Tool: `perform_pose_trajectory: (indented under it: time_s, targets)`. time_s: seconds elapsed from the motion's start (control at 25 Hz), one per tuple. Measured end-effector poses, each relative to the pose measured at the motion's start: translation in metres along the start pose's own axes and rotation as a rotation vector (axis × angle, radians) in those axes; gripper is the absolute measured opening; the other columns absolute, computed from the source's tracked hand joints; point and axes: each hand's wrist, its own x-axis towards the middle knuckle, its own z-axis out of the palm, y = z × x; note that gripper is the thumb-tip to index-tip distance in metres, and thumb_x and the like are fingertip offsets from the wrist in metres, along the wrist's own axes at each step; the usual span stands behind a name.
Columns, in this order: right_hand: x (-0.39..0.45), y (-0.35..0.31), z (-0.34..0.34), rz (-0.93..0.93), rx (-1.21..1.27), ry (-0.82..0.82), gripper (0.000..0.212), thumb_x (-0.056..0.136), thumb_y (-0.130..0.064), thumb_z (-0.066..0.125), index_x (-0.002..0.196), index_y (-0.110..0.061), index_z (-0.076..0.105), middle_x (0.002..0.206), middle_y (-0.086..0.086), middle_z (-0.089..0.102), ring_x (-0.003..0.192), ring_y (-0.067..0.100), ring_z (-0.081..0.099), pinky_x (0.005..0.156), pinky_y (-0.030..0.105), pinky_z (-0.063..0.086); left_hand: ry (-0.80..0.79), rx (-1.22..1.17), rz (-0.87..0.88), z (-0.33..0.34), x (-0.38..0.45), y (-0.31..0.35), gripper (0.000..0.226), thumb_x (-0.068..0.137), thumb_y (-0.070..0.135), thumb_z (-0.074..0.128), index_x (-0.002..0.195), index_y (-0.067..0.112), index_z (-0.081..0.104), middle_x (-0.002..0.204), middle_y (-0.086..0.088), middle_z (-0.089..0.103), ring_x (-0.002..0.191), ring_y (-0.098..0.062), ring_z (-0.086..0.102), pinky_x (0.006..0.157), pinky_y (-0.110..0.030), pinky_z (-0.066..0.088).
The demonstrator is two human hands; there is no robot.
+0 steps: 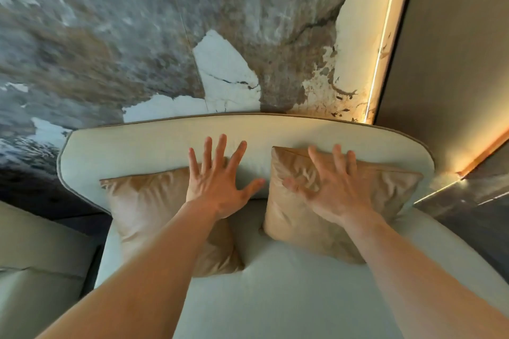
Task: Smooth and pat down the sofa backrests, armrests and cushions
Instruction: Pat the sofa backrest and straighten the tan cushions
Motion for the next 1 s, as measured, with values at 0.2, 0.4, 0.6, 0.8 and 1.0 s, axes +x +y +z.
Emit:
perform_pose_trajectory:
  time_s: [0.2, 0.4, 0.6, 0.8, 1.0]
  targets:
    - [-0.079, -0.049, -0.028, -0.026, 0.006, -0.045, 0.123, 0.054, -0.109, 0.009, 0.161, -0.050, -0.006, 0.175, 0.005, -0.010, 0.159, 0.040, -0.009, 0.123, 0.069, 0.012, -0.052, -0.057, -0.066, -0.053, -0.089, -0.033, 0.101, 0.074, 0.098, 0.007, 0.159, 0.048, -0.015, 0.173, 0.001, -0.021, 0.157, -0.029, -0.025, 0.125, -0.062, -0.012]
    - [-0.149, -0.118, -0.048, -0.095, 0.099, -0.022, 0.133, 0.050, -0.111, 0.012, 0.164, -0.043, 0.004, 0.174, 0.009, 0.006, 0.159, 0.035, -0.001, 0.125, 0.063, 0.016, -0.014, -0.106, -0.087, -0.113, -0.168, -0.088, 0.102, 0.077, 0.095, 0.014, 0.162, 0.044, -0.007, 0.175, 0.000, -0.009, 0.161, -0.028, -0.011, 0.129, -0.056, -0.004]
    - [-0.228, -0.218, -0.053, -0.150, -0.037, -0.007, 0.116, 0.063, -0.108, 0.017, 0.162, -0.049, 0.000, 0.175, 0.002, 0.003, 0.160, 0.031, 0.002, 0.125, 0.066, 0.011, 0.063, -0.113, -0.129, -0.159, -0.265, -0.173, 0.099, 0.081, 0.093, 0.021, 0.163, 0.043, -0.001, 0.175, -0.001, 0.000, 0.161, -0.028, -0.002, 0.129, -0.055, 0.001]
    - [-0.329, -0.378, -0.041, -0.324, -0.146, 0.022, 0.106, 0.076, -0.099, 0.025, 0.164, -0.045, 0.005, 0.175, 0.007, 0.003, 0.160, 0.035, 0.004, 0.125, 0.065, 0.006, 0.166, -0.119, -0.241, -0.196, -0.397, -0.310, 0.098, 0.083, 0.092, 0.027, 0.163, 0.043, 0.002, 0.175, -0.001, 0.006, 0.161, -0.028, 0.002, 0.129, -0.054, 0.003]
    - [-0.400, -0.501, 0.000, -0.441, -0.099, 0.022, 0.116, 0.066, -0.105, 0.024, 0.163, -0.046, 0.005, 0.176, 0.003, -0.003, 0.160, 0.031, -0.002, 0.123, 0.065, 0.005, 0.223, -0.135, -0.345, -0.204, -0.506, -0.413, 0.099, 0.081, 0.093, 0.025, 0.163, 0.043, 0.000, 0.175, 0.000, 0.004, 0.161, -0.026, 0.000, 0.130, -0.054, -0.001]
